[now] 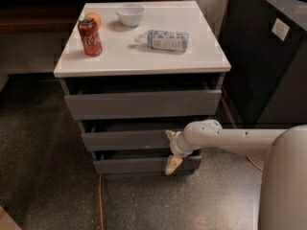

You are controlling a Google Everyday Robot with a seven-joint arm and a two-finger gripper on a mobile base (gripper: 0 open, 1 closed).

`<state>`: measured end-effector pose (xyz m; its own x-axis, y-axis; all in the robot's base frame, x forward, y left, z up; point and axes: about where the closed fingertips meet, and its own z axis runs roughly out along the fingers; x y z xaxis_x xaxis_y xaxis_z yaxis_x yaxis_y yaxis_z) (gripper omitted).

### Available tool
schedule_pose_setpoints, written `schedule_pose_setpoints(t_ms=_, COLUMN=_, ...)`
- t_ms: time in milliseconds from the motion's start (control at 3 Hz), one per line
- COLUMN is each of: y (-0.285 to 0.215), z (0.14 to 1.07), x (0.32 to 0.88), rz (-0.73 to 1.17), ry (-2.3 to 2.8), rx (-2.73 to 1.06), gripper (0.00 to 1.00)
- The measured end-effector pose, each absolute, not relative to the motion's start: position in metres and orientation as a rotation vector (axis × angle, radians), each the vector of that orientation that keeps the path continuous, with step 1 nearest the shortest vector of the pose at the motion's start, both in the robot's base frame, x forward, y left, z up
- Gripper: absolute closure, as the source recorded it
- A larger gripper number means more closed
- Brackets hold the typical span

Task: Place coke can into middle drawer

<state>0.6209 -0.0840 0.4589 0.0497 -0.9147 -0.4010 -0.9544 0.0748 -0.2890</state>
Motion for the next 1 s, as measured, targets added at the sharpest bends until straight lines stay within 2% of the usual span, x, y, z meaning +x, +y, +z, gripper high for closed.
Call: schedule_pose_setpoints(t_ms=1000, y=-0.086, z=0.450, x=0.673, rz=0.108, ry=1.869, rx=-1.819, gripper=0.00)
